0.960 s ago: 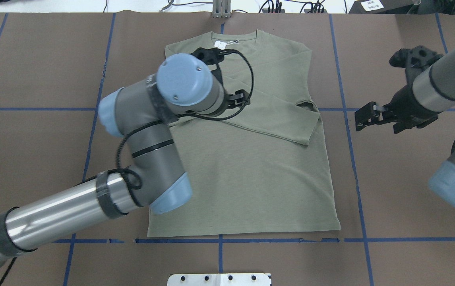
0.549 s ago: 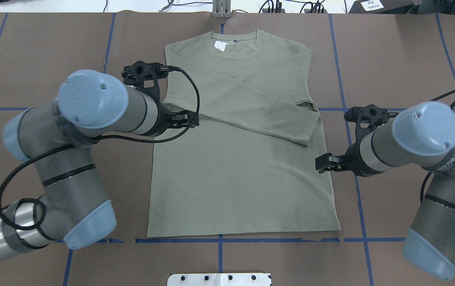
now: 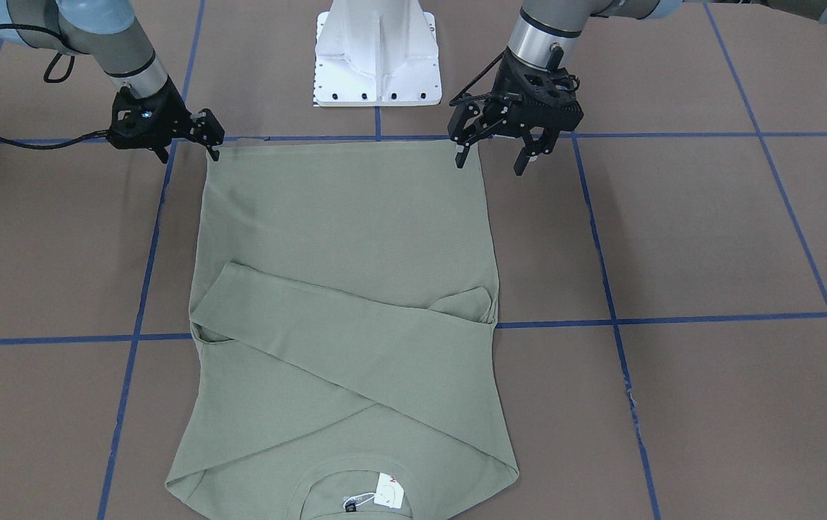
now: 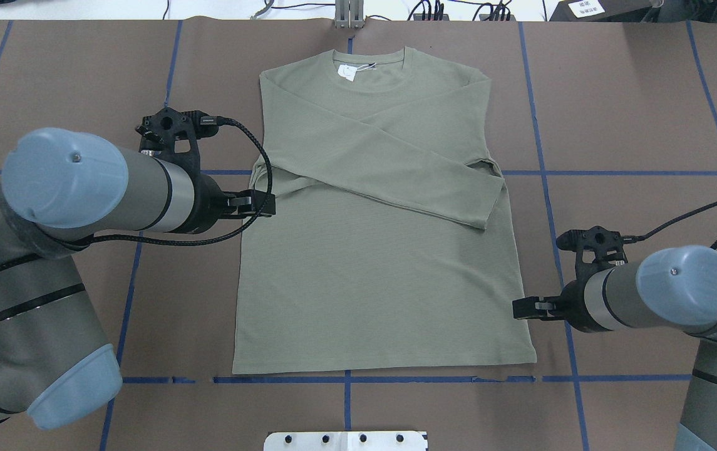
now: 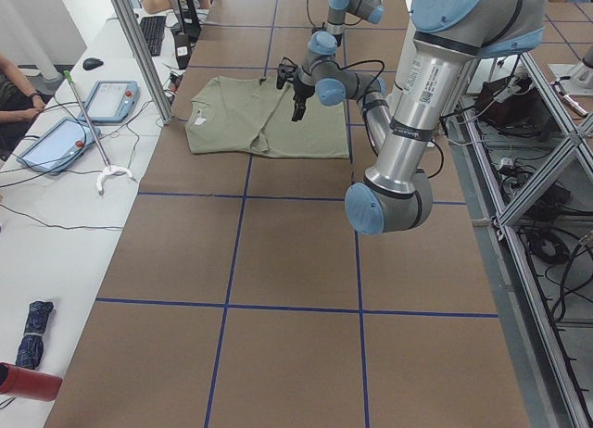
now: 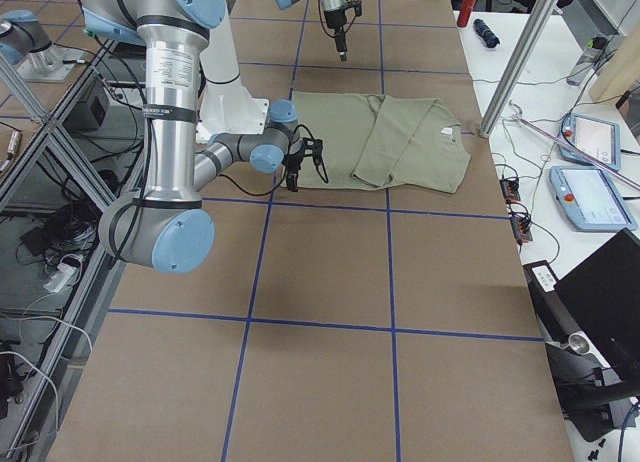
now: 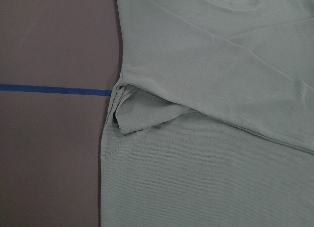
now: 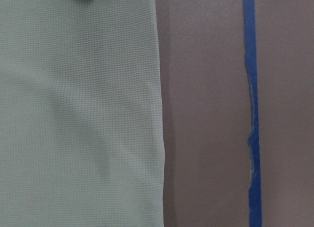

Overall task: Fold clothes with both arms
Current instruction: 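Move both grippers down to the hem corners nearest the robot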

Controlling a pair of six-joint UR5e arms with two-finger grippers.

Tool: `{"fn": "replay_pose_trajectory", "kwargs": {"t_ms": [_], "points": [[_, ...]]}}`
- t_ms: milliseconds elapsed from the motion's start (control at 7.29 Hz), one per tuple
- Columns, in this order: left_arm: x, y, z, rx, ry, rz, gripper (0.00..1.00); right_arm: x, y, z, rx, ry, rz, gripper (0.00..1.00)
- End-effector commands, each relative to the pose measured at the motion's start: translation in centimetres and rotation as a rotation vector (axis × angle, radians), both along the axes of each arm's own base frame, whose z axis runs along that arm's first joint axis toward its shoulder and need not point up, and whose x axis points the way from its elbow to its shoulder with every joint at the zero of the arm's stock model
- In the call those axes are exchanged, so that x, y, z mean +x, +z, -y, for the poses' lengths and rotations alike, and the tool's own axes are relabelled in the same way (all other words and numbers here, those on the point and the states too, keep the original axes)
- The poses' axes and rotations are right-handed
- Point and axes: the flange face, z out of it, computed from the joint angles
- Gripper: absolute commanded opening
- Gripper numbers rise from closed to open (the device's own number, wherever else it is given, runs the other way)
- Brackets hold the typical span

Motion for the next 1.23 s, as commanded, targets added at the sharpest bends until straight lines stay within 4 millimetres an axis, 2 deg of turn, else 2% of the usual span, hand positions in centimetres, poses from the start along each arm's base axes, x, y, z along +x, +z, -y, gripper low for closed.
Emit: {"fn": "replay_pose_trajectory", "kwargs": {"t_ms": [0,137,411,686,823,960,1097], "points": [[-0.2,-0.2,-0.1,0.002,0.000,-0.004,0.98,-1.9,0.5,-1.3,0.002,-0.023,-0.010,1.00],[-0.3,-0.3,-0.2,0.004,0.000,-0.007,0.98,-2.9,0.6,-2.2,-0.005,-0.048,-0.030,1.00],[-1.0,-0.8,-0.5,0.013,0.001,-0.018,0.98,-4.7,-1.2,-2.0,-0.019,-0.059,-0.053,0.98],[-1.0,-0.8,-0.6,0.011,0.003,-0.014,0.98,-4.4,0.2,-2.0,-0.029,-0.061,-0.078,0.96],[-1.0,-0.8,-0.7,0.012,0.003,-0.015,0.98,-4.5,0.4,-2.0,-0.032,-0.062,-0.082,0.91],[-1.0,-0.8,-0.7,0.012,0.003,-0.015,0.98,-4.5,0.4,-2.0,-0.033,-0.065,-0.082,0.77],[-1.0,-0.9,-0.7,0.013,0.003,-0.017,0.97,-4.5,0.2,-2.1,-0.033,-0.068,-0.078,0.52]]}}
